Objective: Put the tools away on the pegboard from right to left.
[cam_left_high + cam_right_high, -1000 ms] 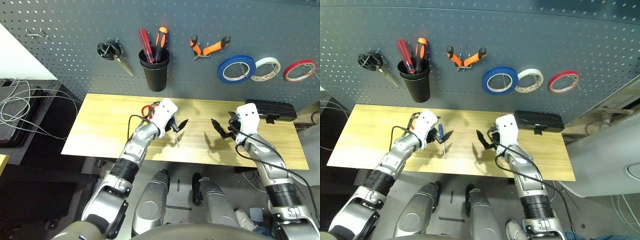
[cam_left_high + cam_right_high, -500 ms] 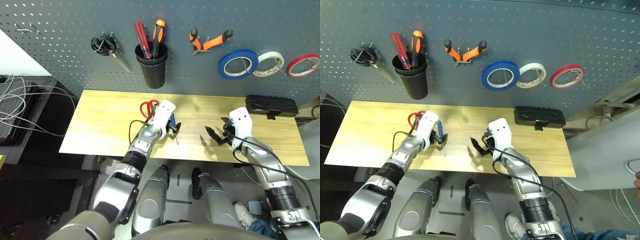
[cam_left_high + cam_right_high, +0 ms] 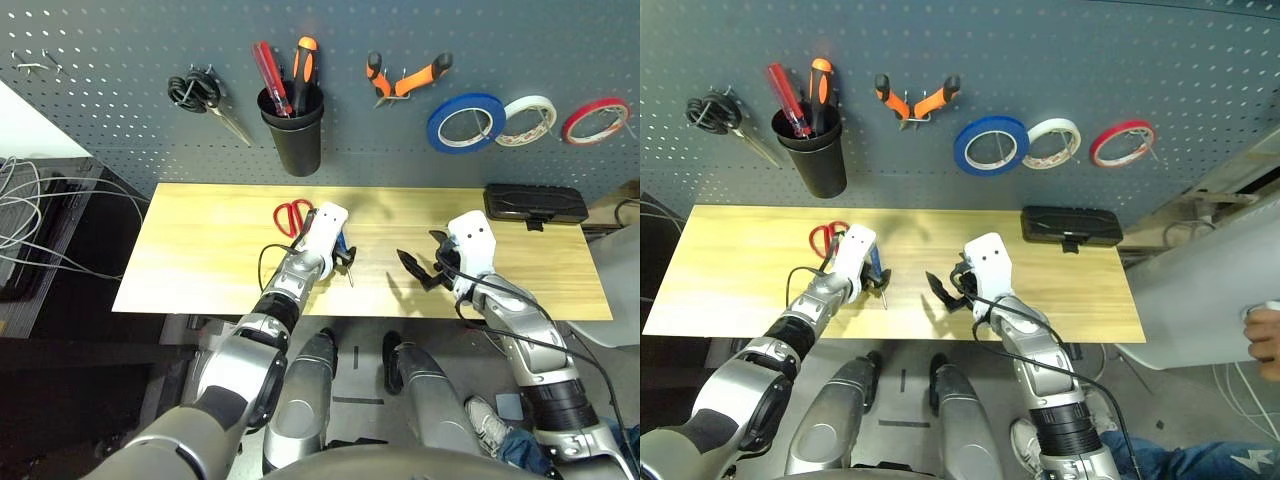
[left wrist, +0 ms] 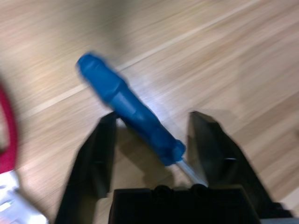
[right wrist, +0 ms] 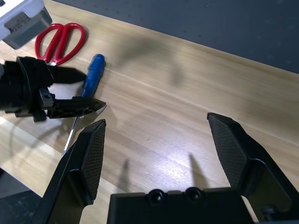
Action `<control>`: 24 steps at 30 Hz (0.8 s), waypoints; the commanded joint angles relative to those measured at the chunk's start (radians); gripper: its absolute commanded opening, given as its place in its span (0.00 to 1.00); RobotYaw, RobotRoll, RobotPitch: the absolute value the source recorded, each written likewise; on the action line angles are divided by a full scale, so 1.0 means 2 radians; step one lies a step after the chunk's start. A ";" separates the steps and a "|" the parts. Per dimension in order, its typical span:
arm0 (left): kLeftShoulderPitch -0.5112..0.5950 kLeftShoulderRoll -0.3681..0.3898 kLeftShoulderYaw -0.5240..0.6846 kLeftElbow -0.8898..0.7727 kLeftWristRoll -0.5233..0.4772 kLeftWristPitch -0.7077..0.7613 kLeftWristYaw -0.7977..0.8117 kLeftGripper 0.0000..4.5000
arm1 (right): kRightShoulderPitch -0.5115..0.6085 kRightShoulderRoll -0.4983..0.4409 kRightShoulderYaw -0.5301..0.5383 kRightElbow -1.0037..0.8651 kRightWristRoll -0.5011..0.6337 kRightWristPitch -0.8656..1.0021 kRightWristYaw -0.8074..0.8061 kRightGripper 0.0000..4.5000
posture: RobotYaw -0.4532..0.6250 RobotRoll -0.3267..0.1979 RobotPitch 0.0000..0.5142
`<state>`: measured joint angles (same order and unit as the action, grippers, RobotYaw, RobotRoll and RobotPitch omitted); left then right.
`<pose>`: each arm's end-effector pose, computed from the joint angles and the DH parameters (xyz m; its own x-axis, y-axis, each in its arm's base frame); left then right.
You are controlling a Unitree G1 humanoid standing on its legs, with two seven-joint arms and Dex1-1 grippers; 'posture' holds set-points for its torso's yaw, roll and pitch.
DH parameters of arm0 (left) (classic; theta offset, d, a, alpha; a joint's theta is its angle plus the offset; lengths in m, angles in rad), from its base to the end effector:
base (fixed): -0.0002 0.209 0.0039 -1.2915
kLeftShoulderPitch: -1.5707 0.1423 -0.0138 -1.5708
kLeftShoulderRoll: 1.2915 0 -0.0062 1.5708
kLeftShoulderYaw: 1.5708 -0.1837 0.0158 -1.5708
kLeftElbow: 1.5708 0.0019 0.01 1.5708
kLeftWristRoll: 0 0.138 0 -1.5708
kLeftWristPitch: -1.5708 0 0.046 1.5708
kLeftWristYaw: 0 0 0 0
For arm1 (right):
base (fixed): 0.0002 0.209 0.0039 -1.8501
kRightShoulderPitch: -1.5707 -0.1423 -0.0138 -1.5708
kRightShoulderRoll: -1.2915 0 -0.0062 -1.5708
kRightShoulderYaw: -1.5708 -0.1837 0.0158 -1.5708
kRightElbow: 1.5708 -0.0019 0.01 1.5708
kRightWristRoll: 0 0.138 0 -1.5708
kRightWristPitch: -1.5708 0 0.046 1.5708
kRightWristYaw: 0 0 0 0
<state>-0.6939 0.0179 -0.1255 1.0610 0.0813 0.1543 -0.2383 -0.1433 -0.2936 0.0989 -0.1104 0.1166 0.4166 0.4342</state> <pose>0.2991 0.1058 0.0167 0.7491 -0.3490 -0.5630 0.4780 0.8733 0.0946 0.2283 -0.1748 0.0761 0.8341 0.4882 -0.2567 -0.5239 0.8468 -0.0917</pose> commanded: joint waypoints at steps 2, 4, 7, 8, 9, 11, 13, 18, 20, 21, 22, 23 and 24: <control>0.005 -0.005 0.008 0.013 -0.001 -0.011 0.001 0.35 | -0.012 -0.004 -0.007 0.018 -0.001 -0.011 0.002 1.00 | 0.48 0.62 0.58; 0.005 -0.004 0.014 -0.003 -0.006 -0.030 0.000 0.20 | -0.023 -0.005 -0.008 0.031 -0.001 -0.024 0.005 1.00 | 0.48 0.62 0.57; 0.012 -0.002 0.021 -0.036 -0.011 -0.053 0.002 0.12 | -0.036 -0.009 -0.011 0.049 0.001 -0.035 0.013 1.00 | 0.49 0.62 0.54; 0.017 -0.002 0.025 -0.051 -0.014 -0.059 0.002 0.12 | -0.040 -0.010 -0.012 0.054 0.004 -0.038 0.017 1.00 | 0.49 0.62 0.54; 0.029 0.000 0.029 -0.083 -0.019 -0.067 0.001 0.12 | -0.043 -0.010 -0.019 0.057 0.017 -0.028 0.024 1.00 | 0.49 0.62 0.53; 0.054 0.002 0.031 -0.151 -0.029 -0.072 -0.007 0.12 | -0.049 -0.010 -0.031 0.057 0.043 -0.002 0.040 1.00 | 0.49 0.62 0.52; 0.083 0.005 0.029 -0.219 -0.036 -0.077 -0.015 0.12 | -0.050 -0.018 -0.035 0.058 0.053 0.003 0.057 1.00 | 0.50 0.62 0.51; 0.151 0.019 0.017 -0.364 -0.042 -0.071 -0.036 0.12 | -0.051 -0.042 -0.038 0.073 0.053 -0.022 0.086 1.00 | 0.51 0.62 0.49; 0.182 0.034 0.003 -0.415 -0.036 -0.058 -0.050 0.12 | -0.055 -0.046 -0.041 0.076 0.054 -0.022 0.088 1.00 | 0.51 0.62 0.48; 0.193 0.040 -0.003 -0.433 -0.037 -0.056 -0.057 0.12 | -0.058 -0.047 -0.041 0.076 0.053 -0.024 0.090 1.00 | 0.51 0.62 0.48; 0.199 0.042 -0.006 -0.443 -0.039 -0.055 -0.060 0.12 | -0.059 -0.048 -0.041 0.077 0.053 -0.027 0.092 1.00 | 0.51 0.62 0.48; 0.205 0.044 -0.009 -0.455 -0.045 -0.054 -0.067 0.12 | -0.061 -0.048 -0.041 0.075 0.054 -0.027 0.094 1.00 | 0.51 0.62 0.48; 0.209 0.045 -0.013 -0.465 -0.050 -0.056 -0.075 0.12 | -0.063 -0.047 -0.040 0.072 0.055 -0.026 0.096 1.00 | 0.51 0.62 0.48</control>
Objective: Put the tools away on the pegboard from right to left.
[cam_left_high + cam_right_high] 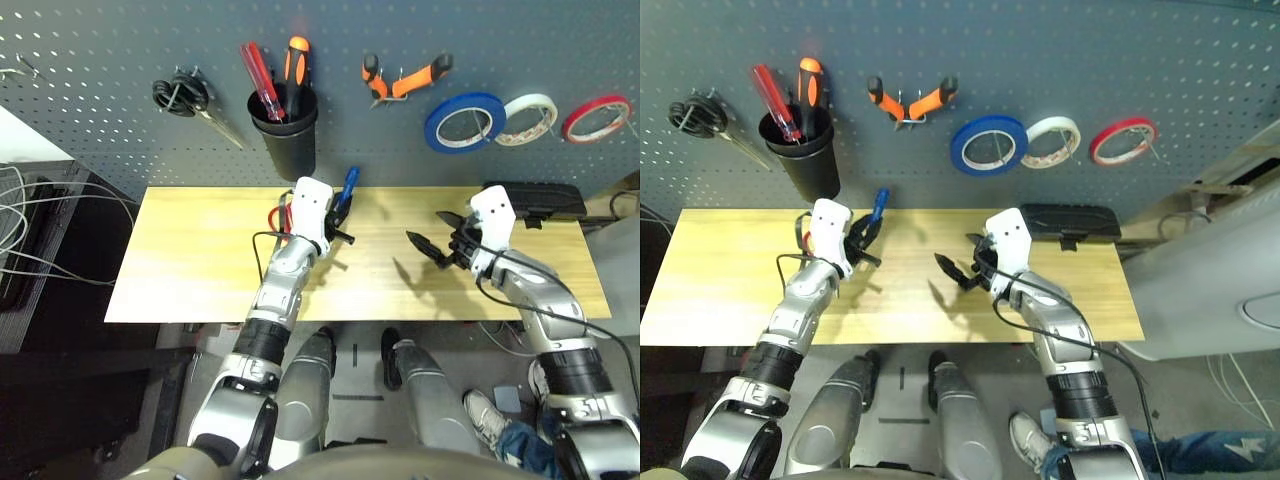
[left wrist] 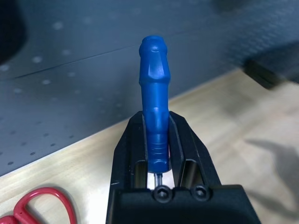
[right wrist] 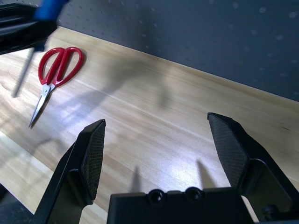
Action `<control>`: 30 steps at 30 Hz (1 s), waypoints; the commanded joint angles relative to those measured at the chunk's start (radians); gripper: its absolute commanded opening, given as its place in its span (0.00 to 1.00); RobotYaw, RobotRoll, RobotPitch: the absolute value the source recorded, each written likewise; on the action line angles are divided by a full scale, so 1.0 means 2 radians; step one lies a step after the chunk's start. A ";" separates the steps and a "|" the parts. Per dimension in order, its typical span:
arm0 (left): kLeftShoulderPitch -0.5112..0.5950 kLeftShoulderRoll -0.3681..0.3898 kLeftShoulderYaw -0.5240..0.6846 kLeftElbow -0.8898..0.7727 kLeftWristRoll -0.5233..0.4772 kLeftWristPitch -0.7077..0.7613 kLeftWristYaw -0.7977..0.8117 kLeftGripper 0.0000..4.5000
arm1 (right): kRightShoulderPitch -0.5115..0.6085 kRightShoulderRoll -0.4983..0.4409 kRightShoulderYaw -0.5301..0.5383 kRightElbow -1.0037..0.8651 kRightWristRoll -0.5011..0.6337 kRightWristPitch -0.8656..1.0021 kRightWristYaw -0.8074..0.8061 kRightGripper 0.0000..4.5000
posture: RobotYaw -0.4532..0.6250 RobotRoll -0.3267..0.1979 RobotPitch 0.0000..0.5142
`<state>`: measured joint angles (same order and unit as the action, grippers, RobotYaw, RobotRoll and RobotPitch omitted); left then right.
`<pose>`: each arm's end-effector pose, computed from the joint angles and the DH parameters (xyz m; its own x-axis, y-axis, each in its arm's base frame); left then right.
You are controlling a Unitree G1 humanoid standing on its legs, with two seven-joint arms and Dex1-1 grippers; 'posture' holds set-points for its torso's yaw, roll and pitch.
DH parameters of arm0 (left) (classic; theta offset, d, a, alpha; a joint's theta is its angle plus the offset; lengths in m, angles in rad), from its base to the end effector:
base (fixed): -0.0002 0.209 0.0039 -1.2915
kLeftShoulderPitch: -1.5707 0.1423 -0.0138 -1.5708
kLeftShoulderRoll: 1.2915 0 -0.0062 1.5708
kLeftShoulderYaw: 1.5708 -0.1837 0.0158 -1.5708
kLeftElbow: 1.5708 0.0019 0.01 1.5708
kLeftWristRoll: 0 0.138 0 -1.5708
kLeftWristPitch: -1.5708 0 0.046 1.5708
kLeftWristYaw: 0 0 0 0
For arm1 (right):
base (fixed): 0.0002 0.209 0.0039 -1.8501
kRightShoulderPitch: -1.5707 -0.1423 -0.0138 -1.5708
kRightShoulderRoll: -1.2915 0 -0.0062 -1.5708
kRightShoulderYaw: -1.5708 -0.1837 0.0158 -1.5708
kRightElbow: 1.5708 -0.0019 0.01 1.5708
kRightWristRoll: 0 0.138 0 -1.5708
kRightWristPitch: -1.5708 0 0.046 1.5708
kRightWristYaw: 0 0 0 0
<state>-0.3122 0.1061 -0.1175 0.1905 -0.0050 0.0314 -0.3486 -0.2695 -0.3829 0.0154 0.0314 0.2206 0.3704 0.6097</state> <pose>0.2607 0.1307 0.0730 0.8670 -0.4982 0.0115 0.4906 0.8573 0.1561 0.2533 -0.2058 0.0935 0.7892 0.5766 -0.2115 -0.5989 0.7988 -0.0570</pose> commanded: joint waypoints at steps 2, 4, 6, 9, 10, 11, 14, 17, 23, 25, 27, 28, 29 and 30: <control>0.027 0.004 -0.024 -0.057 -0.018 -0.010 -0.041 0.12 | -0.006 0.001 0.003 -0.011 0.011 0.004 0.014 1.00 | 0.51 0.62 0.48; 0.031 0.008 -0.032 -0.087 -0.029 -0.030 -0.064 0.12 | -0.014 0.003 0.005 -0.022 0.016 0.008 0.018 1.00 | 0.51 0.62 0.48; 0.032 0.010 -0.035 -0.104 -0.035 -0.039 -0.074 0.12 | -0.020 0.004 0.004 -0.028 0.020 0.010 0.022 1.00 | 0.51 0.62 0.48; 0.016 0.005 -0.024 -0.137 -0.053 -0.058 -0.074 0.12 | -0.036 0.010 0.008 -0.042 0.033 0.021 0.032 1.00 | 0.51 0.62 0.48; 0.007 0.002 -0.017 -0.144 -0.059 -0.061 -0.070 0.12 | -0.040 0.010 0.010 -0.044 0.034 0.024 0.034 1.00 | 0.51 0.62 0.48; 0.002 0.001 -0.014 -0.148 -0.062 -0.062 -0.067 0.12 | -0.041 0.009 0.010 -0.044 0.034 0.026 0.035 1.00 | 0.52 0.62 0.48; -0.030 -0.005 0.004 -0.159 -0.071 -0.072 -0.052 0.12 | -0.046 0.008 0.013 -0.038 0.032 0.024 0.038 1.00 | 0.52 0.62 0.48; -0.057 -0.006 0.015 -0.165 -0.074 -0.082 -0.041 0.12 | -0.050 0.006 0.015 -0.029 0.026 0.018 0.041 1.00 | 0.52 0.62 0.49; -0.119 0.000 0.053 -0.177 -0.063 -0.119 0.003 0.12 | -0.060 0.012 0.017 -0.033 0.028 0.017 0.043 1.00 | 0.52 0.62 0.50; -0.148 0.004 0.070 -0.181 -0.061 -0.123 0.023 0.12 | -0.064 0.014 0.019 -0.040 0.032 0.021 0.045 1.00 | 0.52 0.62 0.50; -0.181 0.011 0.093 -0.179 -0.061 -0.124 0.047 0.12 | -0.068 0.018 0.023 -0.047 0.037 0.027 0.049 1.00 | 0.52 0.62 0.50; -0.191 0.014 0.099 -0.177 -0.059 -0.125 0.054 0.12 | -0.069 0.019 0.025 -0.049 0.037 0.028 0.050 1.00 | 0.52 0.62 0.49; -0.203 0.019 0.107 -0.172 -0.057 -0.127 0.062 0.12 | -0.070 0.021 0.027 -0.050 0.038 0.029 0.050 1.00 | 0.52 0.62 0.49; -0.215 0.026 0.115 -0.162 -0.055 -0.127 0.069 0.12 | -0.071 0.023 0.029 -0.050 0.038 0.029 0.050 1.00 | 0.52 0.62 0.49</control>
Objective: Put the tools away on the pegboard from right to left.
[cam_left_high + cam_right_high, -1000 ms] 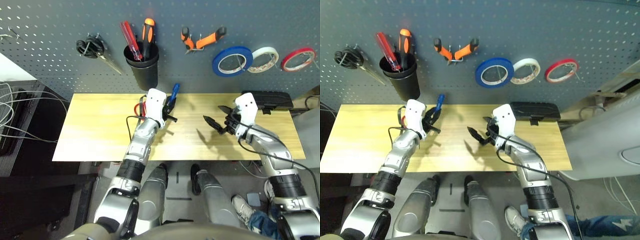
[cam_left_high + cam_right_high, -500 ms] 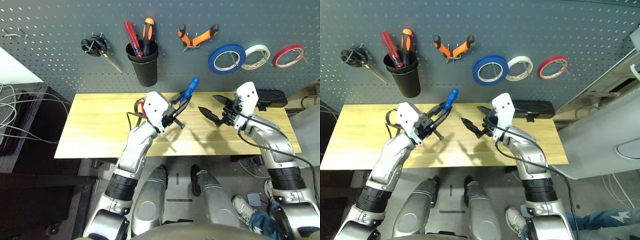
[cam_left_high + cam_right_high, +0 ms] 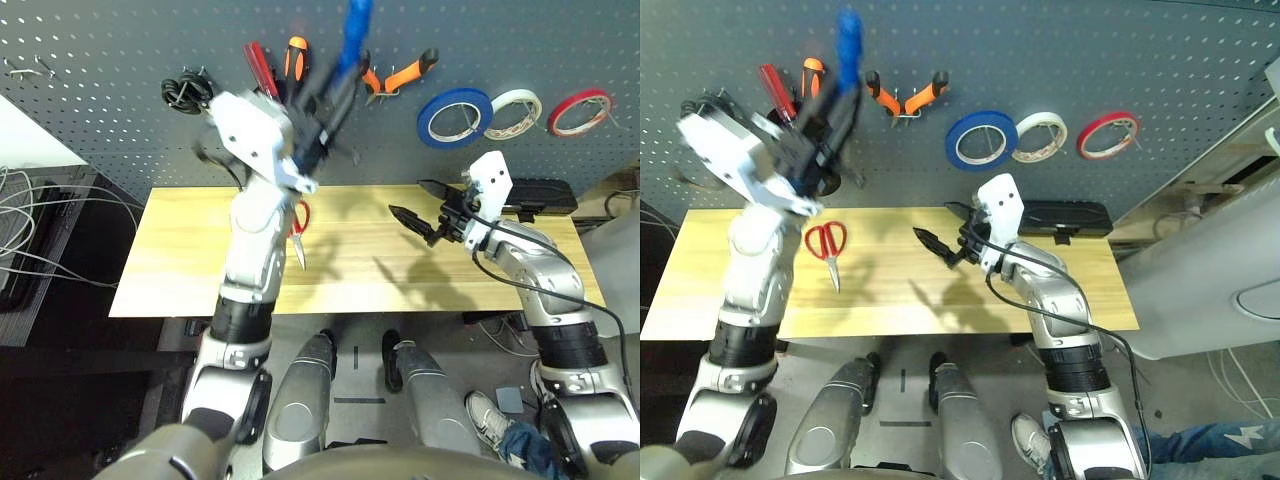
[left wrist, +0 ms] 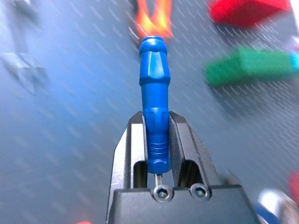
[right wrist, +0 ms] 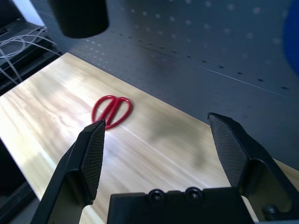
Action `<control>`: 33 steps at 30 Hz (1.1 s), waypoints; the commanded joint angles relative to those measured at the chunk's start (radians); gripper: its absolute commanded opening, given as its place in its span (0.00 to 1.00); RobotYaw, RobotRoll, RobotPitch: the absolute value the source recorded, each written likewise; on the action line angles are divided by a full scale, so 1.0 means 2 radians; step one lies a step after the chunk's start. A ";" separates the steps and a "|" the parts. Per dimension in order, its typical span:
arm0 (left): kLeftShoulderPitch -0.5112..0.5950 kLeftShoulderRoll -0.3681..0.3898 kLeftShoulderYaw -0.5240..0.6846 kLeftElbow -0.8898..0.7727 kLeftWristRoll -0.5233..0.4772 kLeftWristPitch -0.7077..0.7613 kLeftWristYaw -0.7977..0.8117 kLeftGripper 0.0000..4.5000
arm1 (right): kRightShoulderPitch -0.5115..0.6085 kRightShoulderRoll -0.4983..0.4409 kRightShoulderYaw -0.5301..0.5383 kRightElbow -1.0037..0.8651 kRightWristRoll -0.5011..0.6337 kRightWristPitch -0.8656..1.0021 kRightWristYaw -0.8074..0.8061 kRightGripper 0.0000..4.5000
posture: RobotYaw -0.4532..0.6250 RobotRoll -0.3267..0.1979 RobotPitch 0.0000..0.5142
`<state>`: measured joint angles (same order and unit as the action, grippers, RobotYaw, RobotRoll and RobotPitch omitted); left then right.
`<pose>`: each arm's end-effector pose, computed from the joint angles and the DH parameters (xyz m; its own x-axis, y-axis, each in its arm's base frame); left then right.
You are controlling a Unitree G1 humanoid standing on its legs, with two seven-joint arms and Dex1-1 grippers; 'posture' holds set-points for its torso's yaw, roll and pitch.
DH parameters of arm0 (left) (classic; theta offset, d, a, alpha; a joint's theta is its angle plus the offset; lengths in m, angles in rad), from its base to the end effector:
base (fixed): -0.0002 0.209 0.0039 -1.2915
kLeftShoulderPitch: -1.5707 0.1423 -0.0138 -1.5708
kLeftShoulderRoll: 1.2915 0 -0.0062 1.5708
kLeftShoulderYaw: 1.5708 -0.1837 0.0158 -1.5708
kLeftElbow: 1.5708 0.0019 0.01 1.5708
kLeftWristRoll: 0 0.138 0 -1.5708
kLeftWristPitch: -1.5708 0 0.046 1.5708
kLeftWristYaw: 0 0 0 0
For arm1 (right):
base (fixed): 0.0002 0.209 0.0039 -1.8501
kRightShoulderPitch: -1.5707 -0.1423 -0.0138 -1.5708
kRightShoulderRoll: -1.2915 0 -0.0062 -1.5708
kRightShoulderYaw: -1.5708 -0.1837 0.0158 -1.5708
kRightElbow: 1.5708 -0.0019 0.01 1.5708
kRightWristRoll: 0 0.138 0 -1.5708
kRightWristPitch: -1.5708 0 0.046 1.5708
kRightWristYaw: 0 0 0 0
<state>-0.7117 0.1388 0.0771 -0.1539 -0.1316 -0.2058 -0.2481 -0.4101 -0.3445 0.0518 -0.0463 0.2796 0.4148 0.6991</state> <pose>0.2646 0.1396 0.2467 0.4406 -0.3364 0.8323 0.2477 0.9367 0.2474 0.2707 -0.1758 0.1339 0.6659 0.7432 -0.0643 -0.7458 0.6610 -0.0836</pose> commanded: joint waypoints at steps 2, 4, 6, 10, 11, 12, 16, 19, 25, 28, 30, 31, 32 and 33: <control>-0.038 0.022 0.035 0.033 0.010 -0.010 0.033 0.12 | -0.005 0.008 0.016 -0.011 0.007 0.007 0.006 1.00 | 0.53 0.62 0.49; -0.049 0.031 0.044 0.059 0.009 -0.013 0.039 0.12 | -0.009 0.013 0.018 -0.009 0.005 0.005 0.006 1.00 | 0.53 0.62 0.49; -0.049 0.038 0.044 0.088 0.013 -0.015 0.041 0.12 | -0.013 0.017 0.020 -0.006 0.004 0.004 0.004 1.00 | 0.53 0.62 0.49; -0.038 0.037 0.040 0.122 0.009 -0.011 0.043 0.12 | -0.019 0.021 0.023 -0.004 0.002 0.003 0.002 1.00 | 0.52 0.62 0.49; -0.035 0.034 0.039 0.123 0.006 -0.007 0.045 0.12 | -0.020 0.022 0.023 -0.004 0.002 0.003 0.001 1.00 | 0.52 0.62 0.49; -0.034 0.032 0.039 0.124 0.005 -0.004 0.046 0.12 | -0.021 0.022 0.023 -0.004 0.002 0.004 0.001 1.00 | 0.52 0.62 0.49; -0.023 0.020 0.028 0.111 0.000 0.011 0.045 0.12 | -0.021 0.020 0.021 -0.002 0.001 0.003 0.000 1.00 | 0.52 0.62 0.49; -0.007 0.016 0.020 0.115 0.006 0.014 0.044 0.12 | -0.020 0.020 0.021 -0.002 0.000 0.003 -0.002 1.00 | 0.52 0.62 0.49; 0.015 0.019 0.010 0.118 0.019 0.020 0.047 0.12 | -0.021 0.022 0.021 -0.002 -0.001 0.001 -0.006 1.00 | 0.52 0.62 0.49; 0.014 0.026 0.012 0.122 0.028 0.021 0.055 0.34 | -0.021 0.022 0.020 -0.002 -0.001 0.000 -0.007 1.00 | 0.52 0.62 0.49; 0.013 0.031 0.012 0.125 0.034 0.012 0.056 0.48 | -0.020 0.021 0.020 -0.002 0.000 0.000 -0.008 1.00 | 0.52 0.62 0.49; 0.013 0.035 0.010 0.126 0.039 0.006 0.053 0.56 | -0.019 0.021 0.020 -0.002 0.000 0.000 -0.008 1.00 | 0.52 0.62 0.49; 0.015 0.038 0.005 0.118 0.045 -0.012 0.047 0.64 | -0.017 0.020 0.019 -0.003 0.000 -0.001 -0.007 1.00 | 0.52 0.62 0.49; 0.017 0.041 0.000 0.113 0.049 -0.025 0.043 0.72 | -0.015 0.019 0.019 -0.003 -0.001 -0.002 -0.007 1.00 | 0.52 0.62 0.49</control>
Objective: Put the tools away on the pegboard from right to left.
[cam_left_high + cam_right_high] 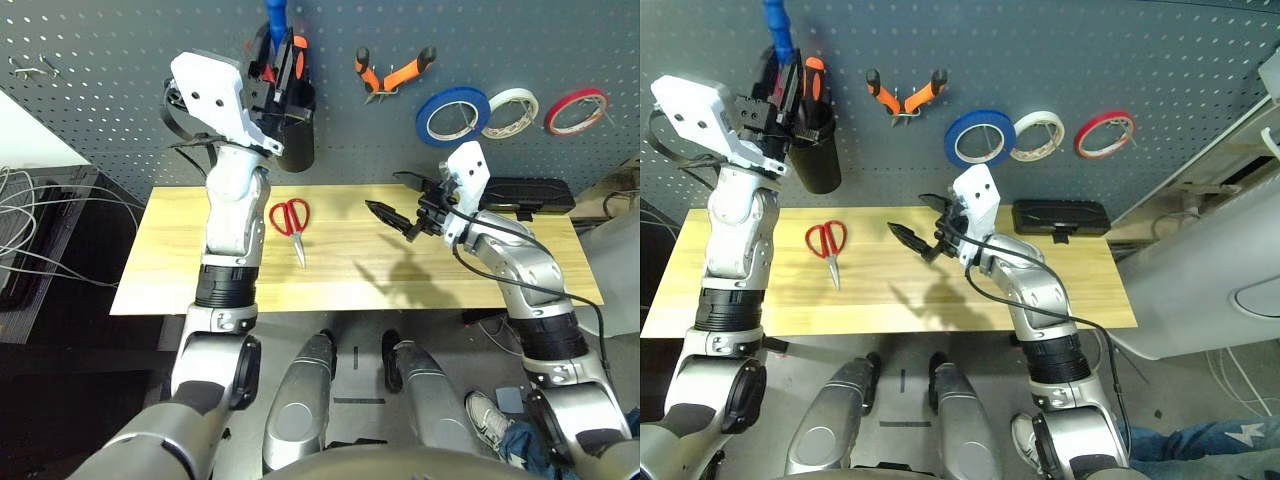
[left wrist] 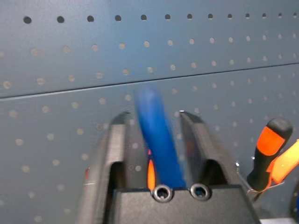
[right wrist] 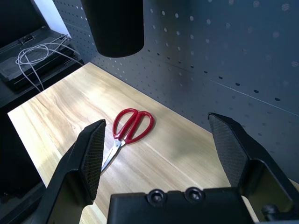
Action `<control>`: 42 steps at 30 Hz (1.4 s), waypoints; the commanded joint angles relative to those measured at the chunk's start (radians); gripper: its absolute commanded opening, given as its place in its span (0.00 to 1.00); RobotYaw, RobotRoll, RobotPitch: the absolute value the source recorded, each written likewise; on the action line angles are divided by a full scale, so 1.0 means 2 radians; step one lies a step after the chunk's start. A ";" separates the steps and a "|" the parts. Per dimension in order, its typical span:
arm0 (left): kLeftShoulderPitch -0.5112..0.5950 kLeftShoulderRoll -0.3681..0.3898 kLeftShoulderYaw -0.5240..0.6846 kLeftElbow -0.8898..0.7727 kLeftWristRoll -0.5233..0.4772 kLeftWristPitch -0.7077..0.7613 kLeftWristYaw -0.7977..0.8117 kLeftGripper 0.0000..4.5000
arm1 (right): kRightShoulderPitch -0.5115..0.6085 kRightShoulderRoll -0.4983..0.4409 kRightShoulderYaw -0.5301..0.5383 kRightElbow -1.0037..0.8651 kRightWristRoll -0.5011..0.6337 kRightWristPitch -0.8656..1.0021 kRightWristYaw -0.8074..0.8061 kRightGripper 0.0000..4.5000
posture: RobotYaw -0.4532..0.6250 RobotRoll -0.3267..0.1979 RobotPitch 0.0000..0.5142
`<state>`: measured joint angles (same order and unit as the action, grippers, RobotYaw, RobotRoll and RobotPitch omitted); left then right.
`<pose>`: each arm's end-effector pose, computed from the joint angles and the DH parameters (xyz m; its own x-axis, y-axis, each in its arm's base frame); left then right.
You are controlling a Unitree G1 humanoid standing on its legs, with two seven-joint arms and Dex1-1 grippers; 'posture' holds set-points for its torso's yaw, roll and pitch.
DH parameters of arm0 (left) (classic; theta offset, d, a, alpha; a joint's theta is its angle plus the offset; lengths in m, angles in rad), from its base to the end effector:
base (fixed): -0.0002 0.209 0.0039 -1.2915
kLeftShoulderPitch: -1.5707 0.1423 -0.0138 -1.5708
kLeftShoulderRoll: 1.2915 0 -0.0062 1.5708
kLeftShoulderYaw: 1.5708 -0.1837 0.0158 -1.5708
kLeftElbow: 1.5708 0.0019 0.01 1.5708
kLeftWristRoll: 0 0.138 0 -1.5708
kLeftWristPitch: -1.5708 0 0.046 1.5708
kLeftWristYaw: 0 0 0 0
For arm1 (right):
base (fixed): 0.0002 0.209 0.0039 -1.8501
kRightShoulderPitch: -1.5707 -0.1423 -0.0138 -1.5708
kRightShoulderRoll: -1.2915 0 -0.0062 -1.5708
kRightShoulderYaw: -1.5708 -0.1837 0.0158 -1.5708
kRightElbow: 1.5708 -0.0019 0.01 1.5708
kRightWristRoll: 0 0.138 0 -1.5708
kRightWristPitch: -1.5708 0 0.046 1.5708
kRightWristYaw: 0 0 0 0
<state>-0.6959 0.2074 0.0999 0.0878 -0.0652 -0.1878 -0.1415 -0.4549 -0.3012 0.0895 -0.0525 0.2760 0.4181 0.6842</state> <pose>0.2939 0.1611 0.2137 0.6925 -0.2200 0.6870 0.1054 0.9730 0.2053 0.2750 -0.1568 0.1414 0.6312 0.7751 -0.0281 -0.7736 0.6266 -0.0944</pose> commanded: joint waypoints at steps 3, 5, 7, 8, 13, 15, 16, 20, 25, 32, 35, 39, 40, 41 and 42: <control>0.033 0.026 -0.069 -0.044 0.037 -0.098 -0.070 0.94 | 0.020 -0.009 -0.004 0.006 -0.001 -0.010 0.001 1.00 | 0.53 0.62 0.50; 0.058 0.037 -0.113 -0.061 0.042 -0.121 -0.114 1.00 | 0.034 -0.017 -0.008 0.012 -0.005 -0.018 0.002 1.00 | 0.53 0.62 0.50; 0.091 0.046 -0.155 -0.064 0.041 -0.118 -0.157 1.00 | 0.055 -0.029 -0.009 0.021 -0.009 -0.024 0.003 1.00 | 0.52 0.62 0.50; 0.104 0.049 -0.170 -0.064 0.039 -0.116 -0.172 1.00 | 0.064 -0.035 -0.010 0.027 -0.011 -0.026 0.003 1.00 | 0.52 0.62 0.51; 0.138 0.046 -0.204 -0.050 0.043 -0.101 -0.203 1.00 | 0.093 -0.049 -0.018 0.092 -0.041 -0.033 -0.035 1.00 | 0.51 0.62 0.52; 0.141 0.043 -0.209 -0.041 0.050 -0.097 -0.206 1.00 | 0.095 -0.044 -0.027 0.104 -0.041 -0.036 -0.047 1.00 | 0.50 0.62 0.53; 0.143 0.042 -0.211 -0.035 0.052 -0.089 -0.206 1.00 | 0.095 -0.041 -0.029 0.110 -0.041 -0.037 -0.052 1.00 | 0.50 0.62 0.53; 0.149 0.037 -0.217 -0.008 0.064 -0.073 -0.208 1.00 | 0.095 -0.040 -0.022 0.120 -0.050 -0.052 -0.051 1.00 | 0.50 0.62 0.53; 0.145 0.033 -0.219 0.052 0.084 -0.033 -0.201 1.00 | 0.079 -0.032 -0.011 0.125 -0.057 -0.058 -0.048 1.00 | 0.51 0.62 0.53; 0.113 0.022 -0.200 0.164 0.112 0.055 -0.157 1.00 | 0.054 -0.025 0.000 0.118 -0.056 -0.038 -0.040 1.00 | 0.51 0.62 0.51; 0.098 0.015 -0.184 0.209 0.113 0.082 -0.134 1.00 | 0.050 -0.026 0.003 0.115 -0.055 -0.031 -0.036 1.00 | 0.51 0.62 0.51; 0.056 0.011 -0.149 0.302 0.108 0.117 -0.089 1.00 | 0.049 -0.032 0.008 0.112 -0.058 -0.023 -0.031 1.00 | 0.51 0.62 0.51; 0.044 0.012 -0.144 0.327 0.109 0.118 -0.082 1.00 | 0.049 -0.033 0.009 0.112 -0.059 -0.022 -0.029 1.00 | 0.51 0.62 0.51; 0.036 0.013 -0.140 0.344 0.110 0.120 -0.074 1.00 | 0.048 -0.035 0.010 0.111 -0.059 -0.020 -0.028 1.00 | 0.51 0.62 0.52; 0.028 0.014 -0.134 0.360 0.109 0.122 -0.066 1.00 | 0.048 -0.035 0.012 0.111 -0.059 -0.018 -0.027 1.00 | 0.51 0.62 0.52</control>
<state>-0.6471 0.2356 -0.1832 0.7486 0.1518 0.0370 -0.2974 -0.3726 -0.3662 0.0970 0.1704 0.1685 0.3644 0.6220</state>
